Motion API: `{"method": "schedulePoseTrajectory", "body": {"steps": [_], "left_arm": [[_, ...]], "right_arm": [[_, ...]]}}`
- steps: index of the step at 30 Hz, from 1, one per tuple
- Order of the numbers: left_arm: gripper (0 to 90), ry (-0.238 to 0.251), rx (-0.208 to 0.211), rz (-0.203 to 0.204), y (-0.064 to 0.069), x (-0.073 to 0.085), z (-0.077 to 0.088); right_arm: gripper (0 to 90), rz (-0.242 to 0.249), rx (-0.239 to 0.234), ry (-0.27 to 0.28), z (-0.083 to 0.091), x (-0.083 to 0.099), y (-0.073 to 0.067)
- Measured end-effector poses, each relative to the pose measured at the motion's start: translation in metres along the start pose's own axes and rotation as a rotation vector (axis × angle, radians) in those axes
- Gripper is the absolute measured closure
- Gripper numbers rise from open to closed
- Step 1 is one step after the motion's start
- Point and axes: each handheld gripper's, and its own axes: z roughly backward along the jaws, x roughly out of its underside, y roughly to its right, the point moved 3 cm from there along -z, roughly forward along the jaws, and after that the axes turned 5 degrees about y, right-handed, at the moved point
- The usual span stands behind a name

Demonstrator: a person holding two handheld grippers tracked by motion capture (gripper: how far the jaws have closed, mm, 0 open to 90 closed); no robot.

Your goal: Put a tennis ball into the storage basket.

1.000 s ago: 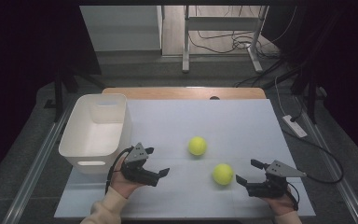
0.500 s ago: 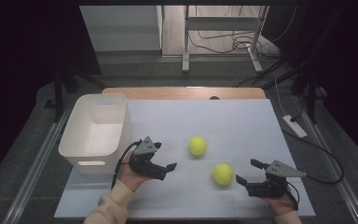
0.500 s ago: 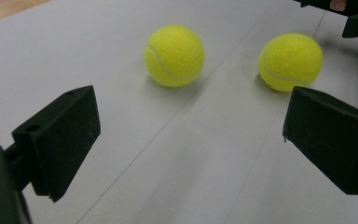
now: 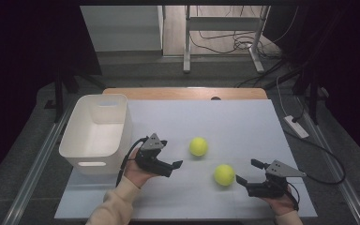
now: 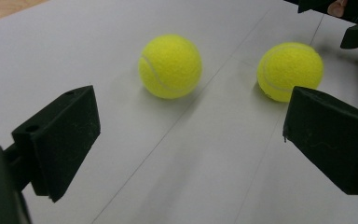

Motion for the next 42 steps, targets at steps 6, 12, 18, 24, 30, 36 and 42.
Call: {"method": "schedulePoseTrajectory", "body": {"steps": [6, 12, 18, 24, 30, 36, 42], "left_arm": [[4.5, -0.001, 0.012, 0.026, -0.004, 0.0, -0.008], [4.4, -0.02, 0.002, 0.037, -0.007, -0.002, -0.015], [4.4, -0.026, 0.005, 0.029, -0.009, -0.009, -0.019], [4.3, -0.032, 0.013, 0.026, -0.01, -0.013, -0.024], [4.3, -0.049, 0.02, 0.021, -0.011, -0.018, -0.033], [4.2, -0.061, 0.03, 0.014, -0.011, -0.024, -0.042], [4.3, -0.073, 0.043, 0.017, -0.012, -0.026, -0.051]], "right_arm": [[10.4, 0.006, 0.001, -0.005, -0.001, 0.0, 0.0], [10.4, 0.009, -0.004, -0.002, -0.003, -0.001, 0.001], [10.4, 0.013, -0.006, -0.001, -0.005, -0.001, 0.002], [10.4, 0.016, -0.005, -0.006, -0.006, -0.001, 0.001], [10.4, 0.015, -0.004, -0.004, -0.006, -0.001, 0.001], [10.4, 0.014, -0.007, -0.006, -0.005, -0.001, 0.0], [10.4, 0.014, -0.011, -0.007, -0.005, 0.0, 0.0]]}}
